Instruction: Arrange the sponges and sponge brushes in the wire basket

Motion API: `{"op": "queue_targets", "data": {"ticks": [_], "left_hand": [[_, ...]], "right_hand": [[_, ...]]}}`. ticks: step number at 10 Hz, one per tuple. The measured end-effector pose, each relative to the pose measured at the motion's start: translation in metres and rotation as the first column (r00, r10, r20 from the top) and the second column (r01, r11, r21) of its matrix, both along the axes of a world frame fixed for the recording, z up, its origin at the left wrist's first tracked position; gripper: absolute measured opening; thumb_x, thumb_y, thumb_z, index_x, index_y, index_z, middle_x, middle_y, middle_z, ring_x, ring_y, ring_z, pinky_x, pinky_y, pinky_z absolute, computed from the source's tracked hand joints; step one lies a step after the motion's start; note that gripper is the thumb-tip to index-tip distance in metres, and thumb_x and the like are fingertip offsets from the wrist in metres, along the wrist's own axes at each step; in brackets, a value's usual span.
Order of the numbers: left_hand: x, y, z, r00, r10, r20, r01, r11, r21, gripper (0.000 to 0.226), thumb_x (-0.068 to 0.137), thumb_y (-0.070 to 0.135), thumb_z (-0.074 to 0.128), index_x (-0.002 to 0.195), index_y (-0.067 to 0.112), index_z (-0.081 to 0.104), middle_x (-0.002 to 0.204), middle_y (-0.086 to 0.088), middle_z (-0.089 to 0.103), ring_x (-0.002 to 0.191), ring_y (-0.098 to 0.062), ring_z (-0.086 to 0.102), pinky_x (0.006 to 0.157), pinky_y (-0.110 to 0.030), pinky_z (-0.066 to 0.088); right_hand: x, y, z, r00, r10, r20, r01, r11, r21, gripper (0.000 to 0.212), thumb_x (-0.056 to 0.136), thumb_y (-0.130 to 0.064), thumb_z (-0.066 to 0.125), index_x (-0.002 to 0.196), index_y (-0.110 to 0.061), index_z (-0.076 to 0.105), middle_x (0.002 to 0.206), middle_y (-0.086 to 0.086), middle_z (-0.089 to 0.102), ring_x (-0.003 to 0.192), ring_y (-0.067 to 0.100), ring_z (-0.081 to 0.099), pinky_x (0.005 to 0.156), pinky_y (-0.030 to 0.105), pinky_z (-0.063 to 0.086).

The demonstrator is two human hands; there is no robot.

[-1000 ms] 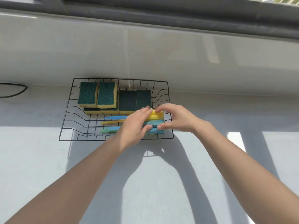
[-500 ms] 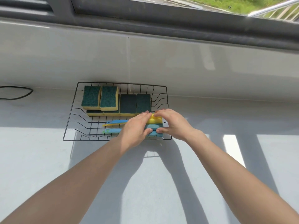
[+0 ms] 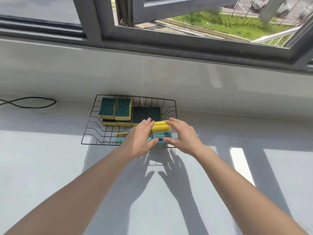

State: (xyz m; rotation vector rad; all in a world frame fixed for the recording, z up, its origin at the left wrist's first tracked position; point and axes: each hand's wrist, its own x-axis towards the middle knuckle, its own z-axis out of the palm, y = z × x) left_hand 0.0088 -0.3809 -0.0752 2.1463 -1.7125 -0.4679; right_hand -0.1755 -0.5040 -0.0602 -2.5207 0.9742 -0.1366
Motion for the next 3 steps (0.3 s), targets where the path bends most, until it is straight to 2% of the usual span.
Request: {"op": "queue_targets", "data": {"ticks": [1,3], "left_hand": [[0.000,0.019,0.012,0.995,0.077,0.066,-0.076,0.997,-0.019,0.080,0.093,0.059,0.050,0.157,0.020,0.024,0.166,-0.005,0.022,0.152,-0.023,0.021,0.118,-0.050,0.028],[0.001,0.065,0.026,0.951,0.203,0.231,-0.195,0.979,-0.056,0.084,0.091,0.070,0.035,0.158,0.024,0.016,0.168,-0.002,0.011,0.154,-0.022,0.008,0.120,-0.051,0.017]], "right_hand": [[0.000,0.019,0.006,0.999,-0.036,0.020,0.038,0.995,-0.098,0.073,0.085,-0.064,0.062,0.148,-0.034,0.040,0.159,-0.006,0.039,0.145,0.018,0.033,0.110,0.048,0.037],[0.007,0.056,0.020,0.994,-0.105,-0.033,0.094,0.966,-0.239,0.086,0.084,-0.078,0.046,0.156,-0.035,0.024,0.166,-0.004,0.023,0.153,0.022,0.016,0.114,0.046,0.028]]}}
